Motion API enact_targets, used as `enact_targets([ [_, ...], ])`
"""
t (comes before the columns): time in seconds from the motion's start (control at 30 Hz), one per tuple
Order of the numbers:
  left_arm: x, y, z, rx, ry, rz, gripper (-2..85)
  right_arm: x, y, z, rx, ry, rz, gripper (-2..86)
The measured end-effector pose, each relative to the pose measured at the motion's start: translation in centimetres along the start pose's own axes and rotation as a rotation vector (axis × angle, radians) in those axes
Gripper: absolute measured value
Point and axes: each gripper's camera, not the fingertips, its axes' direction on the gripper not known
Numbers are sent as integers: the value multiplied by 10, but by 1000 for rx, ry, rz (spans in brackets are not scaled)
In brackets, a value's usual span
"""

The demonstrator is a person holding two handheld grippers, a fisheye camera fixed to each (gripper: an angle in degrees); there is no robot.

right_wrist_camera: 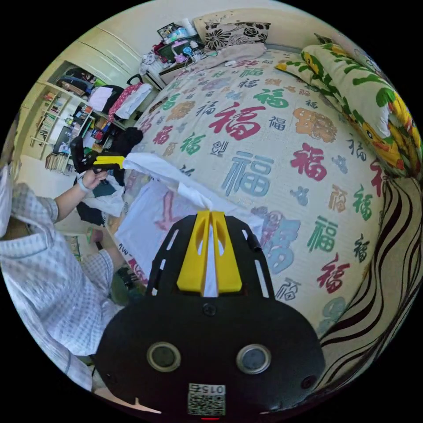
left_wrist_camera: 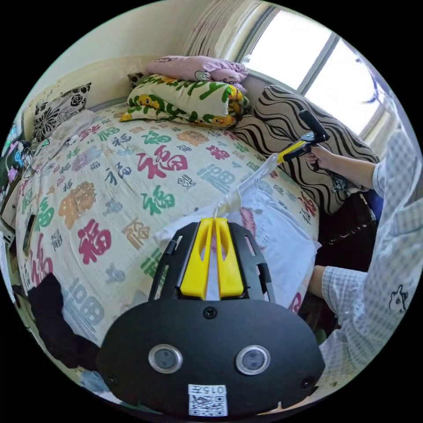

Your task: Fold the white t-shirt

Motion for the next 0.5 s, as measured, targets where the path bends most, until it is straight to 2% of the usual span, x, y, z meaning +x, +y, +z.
enact_targets([
  [0.17, 74, 130, 6, -141, 139, -120, 0, -69, 125, 46, -173, -9, -31, -8],
  [0.37, 117, 231, 51, -340, 129, -224, 0, -97, 215, 125, -353, -56, 38, -5],
  [0.5, 127, 265, 68, -406, 99, -230, -1, -98, 243, 146, -354, -60, 92, 6],
])
